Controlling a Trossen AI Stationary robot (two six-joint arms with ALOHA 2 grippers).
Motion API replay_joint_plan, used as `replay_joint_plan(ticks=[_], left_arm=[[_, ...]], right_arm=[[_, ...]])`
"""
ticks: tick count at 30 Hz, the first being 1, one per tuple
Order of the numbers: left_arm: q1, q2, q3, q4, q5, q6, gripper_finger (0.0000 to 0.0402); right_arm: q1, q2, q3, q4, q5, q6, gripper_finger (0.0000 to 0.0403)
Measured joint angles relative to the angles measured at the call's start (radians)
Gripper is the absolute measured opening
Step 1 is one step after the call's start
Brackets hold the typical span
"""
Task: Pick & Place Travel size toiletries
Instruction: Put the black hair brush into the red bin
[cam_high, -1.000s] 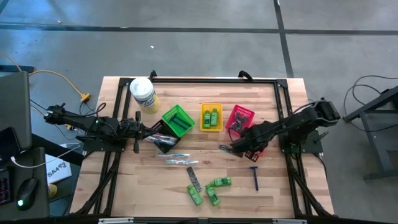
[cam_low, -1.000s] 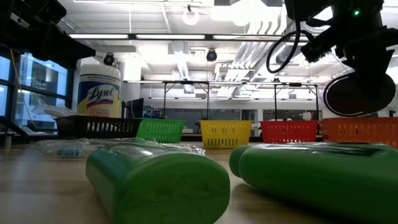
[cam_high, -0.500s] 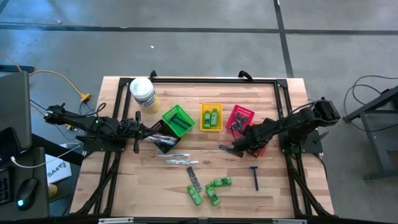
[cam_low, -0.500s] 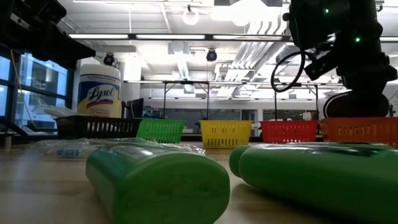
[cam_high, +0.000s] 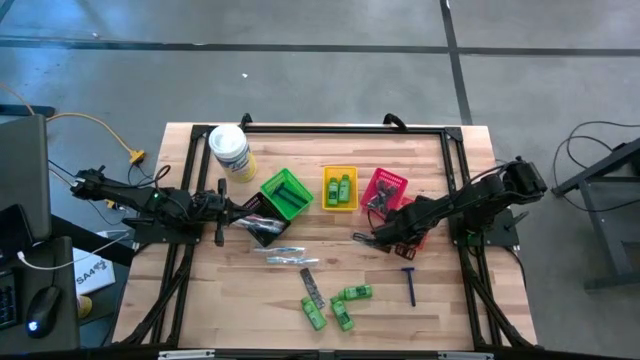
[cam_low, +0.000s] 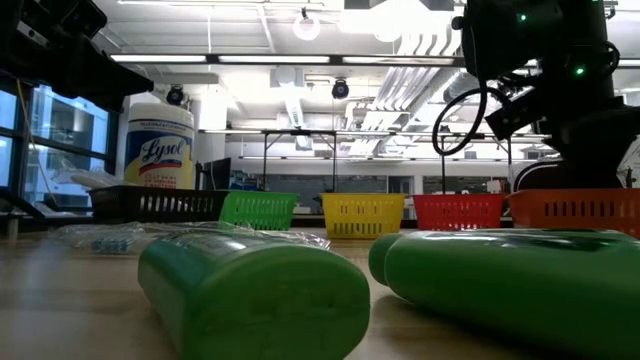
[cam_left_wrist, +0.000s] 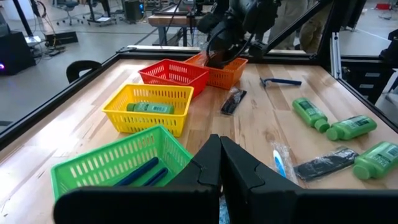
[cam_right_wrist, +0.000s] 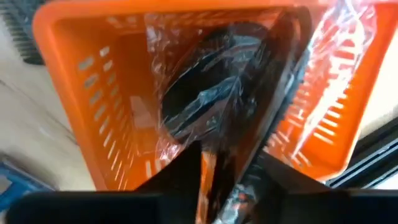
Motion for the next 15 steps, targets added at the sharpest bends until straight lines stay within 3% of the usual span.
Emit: replay_joint_plan(ticks=[4,9,15], left_arm=[[0.0,0.0,0.0,-0.004,0.0,0.0,0.0],[0.0,0.0,0.0,-0.003,0.0,0.0,0.0],[0.0,0.0,0.0,-0.003,0.0,0.0,0.0]], right_arm=[[0.0,0.0,0.0,-0.003,-0.03,-0.03,0.0148],[0.0,0.0,0.0,-0.024,-0.14,-0.128,0.022],[-0.004,0.0,0.006,-0.097,-0.181,-0.124,0.026]])
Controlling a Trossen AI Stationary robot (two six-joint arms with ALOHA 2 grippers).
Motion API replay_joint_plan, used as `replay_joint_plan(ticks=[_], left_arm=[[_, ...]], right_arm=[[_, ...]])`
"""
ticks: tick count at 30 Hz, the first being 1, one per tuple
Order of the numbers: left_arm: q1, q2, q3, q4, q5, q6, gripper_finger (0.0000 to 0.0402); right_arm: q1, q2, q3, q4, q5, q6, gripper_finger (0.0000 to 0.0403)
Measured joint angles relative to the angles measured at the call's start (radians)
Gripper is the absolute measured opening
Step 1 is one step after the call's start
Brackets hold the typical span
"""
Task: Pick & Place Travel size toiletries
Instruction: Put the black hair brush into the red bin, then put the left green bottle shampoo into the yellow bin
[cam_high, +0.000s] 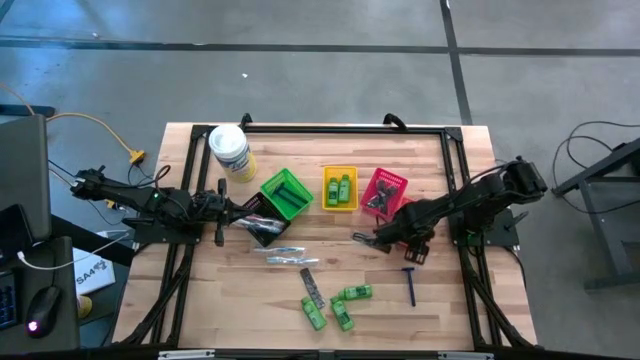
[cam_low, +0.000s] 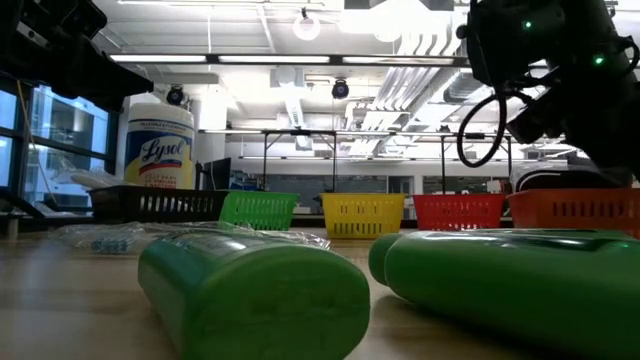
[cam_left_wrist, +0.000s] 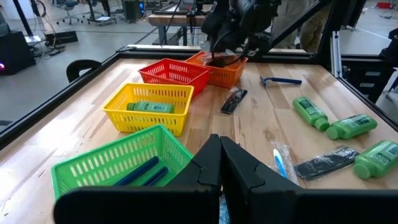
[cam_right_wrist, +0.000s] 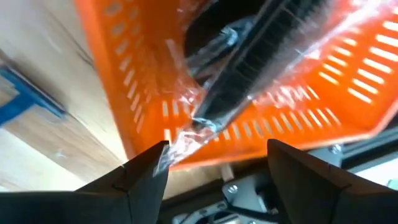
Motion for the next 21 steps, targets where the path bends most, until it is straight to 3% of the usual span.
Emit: replay_joint_plan(ticks=[9,15,21], left_arm=[[0.0,0.0,0.0,0.0,0.0,-0.003,0.0],[0.0,0.0,0.0,0.0,0.0,-0.004,0.0],[0.0,0.0,0.0,-0.006,0.0,-0.009,0.0]], right_arm=[[0.057,-0.089,0.095,-0.1,0.03,0.048,0.024],[0.101,-0.214,0.122,-0.046,0.31,0.121,0.0206],[0.1,-0.259,0.121,0.036,0.389,0.097,0.0117]])
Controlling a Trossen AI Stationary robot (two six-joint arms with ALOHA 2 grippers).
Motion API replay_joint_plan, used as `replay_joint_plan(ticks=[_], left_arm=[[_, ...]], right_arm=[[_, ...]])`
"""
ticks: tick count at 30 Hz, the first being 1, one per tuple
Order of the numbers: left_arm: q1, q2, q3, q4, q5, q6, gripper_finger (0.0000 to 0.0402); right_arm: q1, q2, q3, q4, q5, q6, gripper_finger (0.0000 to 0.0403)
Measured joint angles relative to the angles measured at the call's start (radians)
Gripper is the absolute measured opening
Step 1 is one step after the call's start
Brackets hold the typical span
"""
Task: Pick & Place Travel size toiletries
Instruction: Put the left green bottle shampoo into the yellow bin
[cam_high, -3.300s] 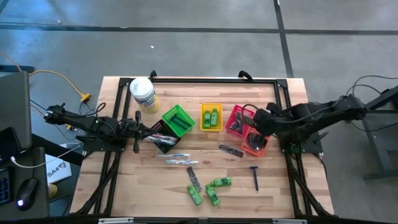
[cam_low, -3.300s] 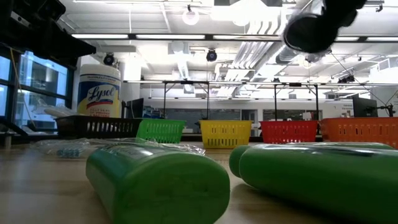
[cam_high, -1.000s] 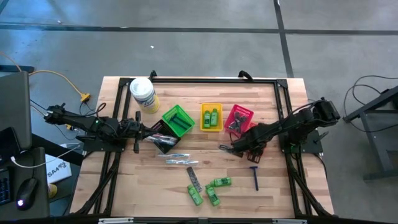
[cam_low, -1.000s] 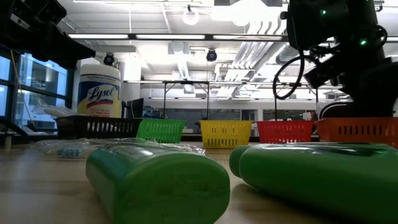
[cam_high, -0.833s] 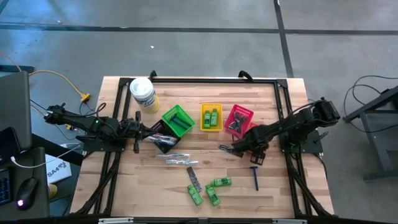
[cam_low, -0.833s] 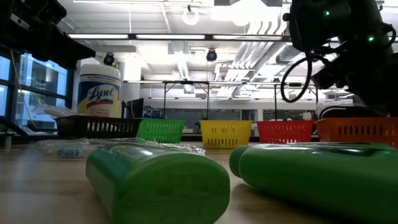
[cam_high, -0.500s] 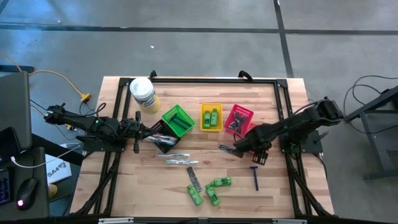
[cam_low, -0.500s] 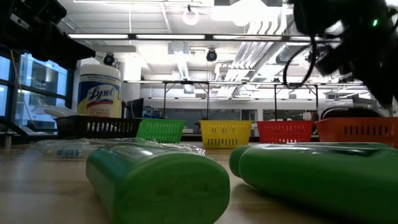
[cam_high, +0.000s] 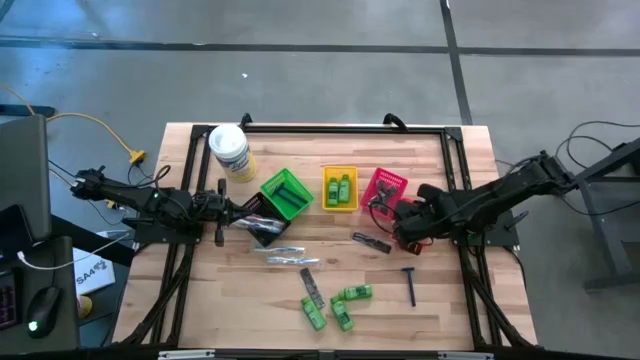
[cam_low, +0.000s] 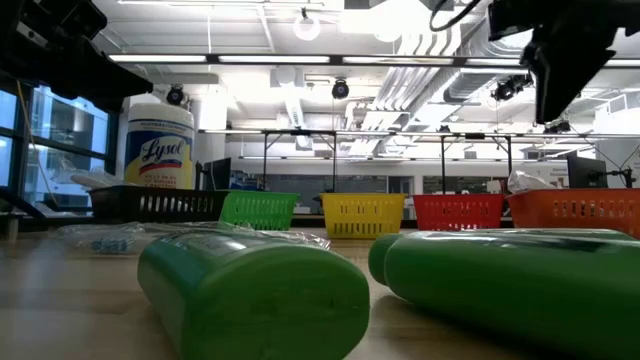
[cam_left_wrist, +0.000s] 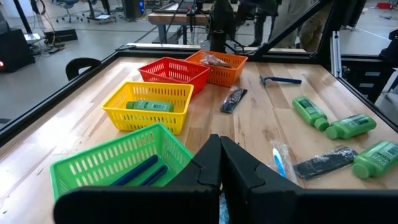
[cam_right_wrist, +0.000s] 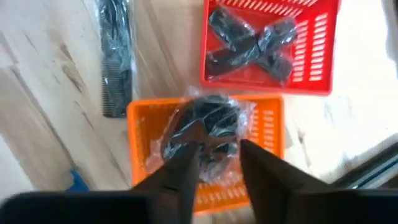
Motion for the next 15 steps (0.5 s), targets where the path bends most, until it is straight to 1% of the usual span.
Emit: replay_joint_plan(ticks=[2,4,5,9,15], left_arm=[[0.0,0.0,0.0,-0.013,0.0,-0.009,0.0],[0.0,0.0,0.0,-0.032,0.0,-0.016,0.0],[0.0,0.0,0.0,-0.038,0.0,-0.018,0.0],[0.0,0.0,0.0,-0.044,0.0,-0.021,0.0],[0.0,0.0,0.0,-0.039,0.0,-0.021,0.0]], right_arm=[[-0.012,0.0,-0.002,0.017,0.001,-0.028,0.0075],[-0.035,0.007,-0.017,0.062,-0.031,-0.053,0.0029],[-0.045,0.01,-0.031,0.085,-0.046,-0.077,0.0015],[-0.081,0.013,-0.103,0.151,-0.073,-0.127,0.0003],[-0.132,0.012,-0.209,0.199,-0.103,-0.13,0.0002]])
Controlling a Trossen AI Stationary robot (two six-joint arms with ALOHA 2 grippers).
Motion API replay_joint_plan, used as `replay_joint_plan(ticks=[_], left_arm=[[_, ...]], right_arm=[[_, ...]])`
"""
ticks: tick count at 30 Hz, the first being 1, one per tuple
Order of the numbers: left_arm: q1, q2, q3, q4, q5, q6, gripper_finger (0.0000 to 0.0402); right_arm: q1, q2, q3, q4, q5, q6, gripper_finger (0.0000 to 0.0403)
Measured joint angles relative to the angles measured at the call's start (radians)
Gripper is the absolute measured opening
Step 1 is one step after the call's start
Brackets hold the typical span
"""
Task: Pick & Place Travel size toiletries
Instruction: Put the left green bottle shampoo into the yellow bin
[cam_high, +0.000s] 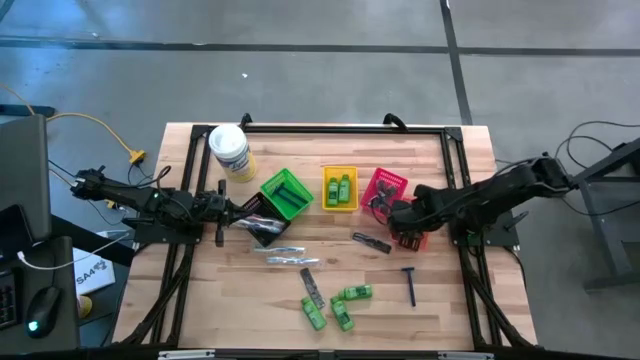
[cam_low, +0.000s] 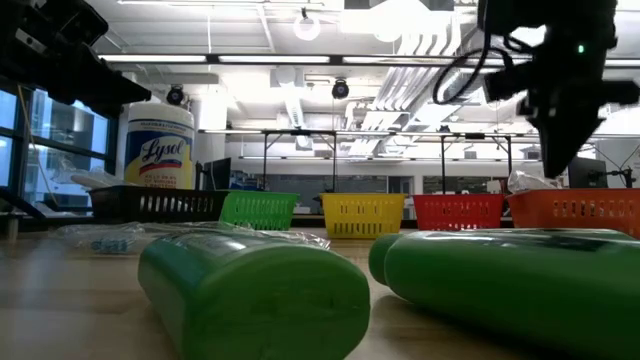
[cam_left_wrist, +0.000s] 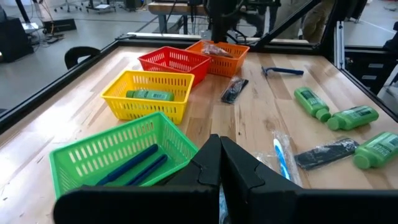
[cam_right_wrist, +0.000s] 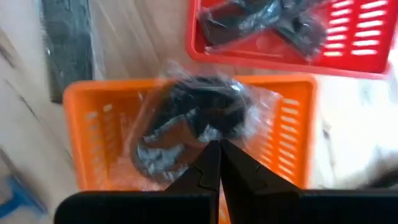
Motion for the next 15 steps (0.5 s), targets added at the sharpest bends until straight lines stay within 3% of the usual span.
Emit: replay_joint_plan(ticks=[5,15], left_arm=[[0.0,0.0,0.0,0.0,-0.002,0.0,0.0],[0.0,0.0,0.0,0.0,-0.006,-0.014,0.0]], right_arm=[[-0.032,0.0,-0.083,0.179,-0.037,-0.05,0.0002],[-0.068,0.0,-0.196,0.237,-0.155,-0.053,0.0002]])
